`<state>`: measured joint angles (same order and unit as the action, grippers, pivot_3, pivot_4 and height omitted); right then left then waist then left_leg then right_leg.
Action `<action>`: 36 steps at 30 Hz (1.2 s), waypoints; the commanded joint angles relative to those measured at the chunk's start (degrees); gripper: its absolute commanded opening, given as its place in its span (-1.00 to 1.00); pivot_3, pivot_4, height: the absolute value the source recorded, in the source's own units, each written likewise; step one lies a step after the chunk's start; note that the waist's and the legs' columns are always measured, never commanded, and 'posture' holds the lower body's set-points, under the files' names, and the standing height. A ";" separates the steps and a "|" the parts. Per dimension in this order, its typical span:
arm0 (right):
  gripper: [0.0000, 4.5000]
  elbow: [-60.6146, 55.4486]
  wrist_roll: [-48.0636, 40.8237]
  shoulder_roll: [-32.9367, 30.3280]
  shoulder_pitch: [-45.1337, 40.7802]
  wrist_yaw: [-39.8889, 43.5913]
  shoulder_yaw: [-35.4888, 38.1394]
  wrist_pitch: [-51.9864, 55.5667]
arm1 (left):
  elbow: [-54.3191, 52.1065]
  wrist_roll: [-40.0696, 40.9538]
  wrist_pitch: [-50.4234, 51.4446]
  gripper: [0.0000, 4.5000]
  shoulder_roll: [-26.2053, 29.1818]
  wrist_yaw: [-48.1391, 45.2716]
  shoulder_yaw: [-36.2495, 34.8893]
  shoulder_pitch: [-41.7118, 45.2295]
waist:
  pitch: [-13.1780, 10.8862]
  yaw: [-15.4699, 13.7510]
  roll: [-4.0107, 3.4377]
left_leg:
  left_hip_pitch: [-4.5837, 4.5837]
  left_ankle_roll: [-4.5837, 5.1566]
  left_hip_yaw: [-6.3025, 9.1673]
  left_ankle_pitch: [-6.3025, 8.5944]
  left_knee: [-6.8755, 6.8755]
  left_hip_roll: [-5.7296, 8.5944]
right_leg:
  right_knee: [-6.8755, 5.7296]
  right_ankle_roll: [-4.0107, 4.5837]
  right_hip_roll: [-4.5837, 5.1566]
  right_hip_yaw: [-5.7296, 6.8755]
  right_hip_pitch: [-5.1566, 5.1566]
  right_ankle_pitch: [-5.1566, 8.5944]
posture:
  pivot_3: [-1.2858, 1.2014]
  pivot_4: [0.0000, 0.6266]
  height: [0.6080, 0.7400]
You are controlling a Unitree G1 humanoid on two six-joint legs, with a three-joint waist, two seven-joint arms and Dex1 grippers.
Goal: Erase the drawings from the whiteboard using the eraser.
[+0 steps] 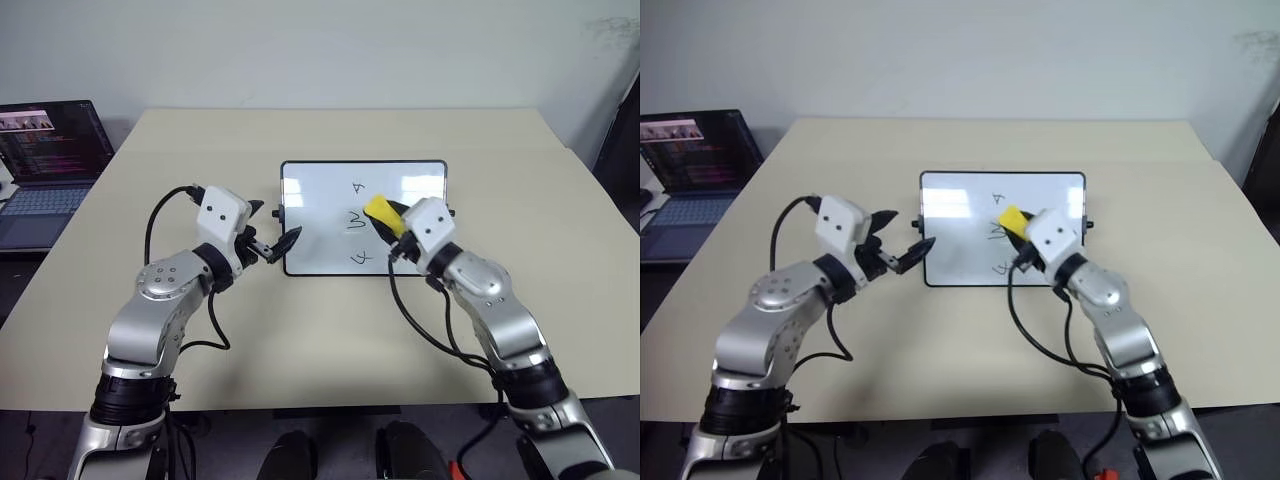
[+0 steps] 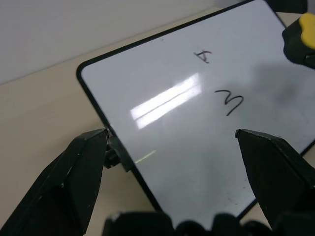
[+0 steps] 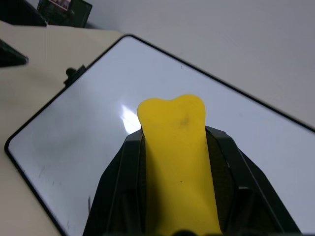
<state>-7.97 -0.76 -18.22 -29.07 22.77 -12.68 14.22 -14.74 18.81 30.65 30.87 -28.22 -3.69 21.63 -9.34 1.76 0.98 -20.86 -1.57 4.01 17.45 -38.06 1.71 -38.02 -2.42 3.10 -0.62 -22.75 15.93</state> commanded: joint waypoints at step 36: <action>-0.42 41.46 10.29 9.72 -23.24 -4.17 0.41 -9.39 | -1.27 -1.51 -2.46 1.00 -1.99 -1.31 -0.21 2.36 | 0.01 0.29 0.00 | -0.18 -0.02 -0.30 0.00 0.02 -0.04 | -0.21 0.02 0.03 -0.29 -0.49 -0.02 | 0.03 -0.52 1.00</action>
<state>32.79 9.71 -7.42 -52.84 18.72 -14.08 3.64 -13.63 17.24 29.39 28.47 -29.40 -2.95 23.26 -9.32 2.04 0.98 -21.05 -1.60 3.71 17.45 -38.06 1.68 -38.28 -2.40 3.14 -0.90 -23.25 15.91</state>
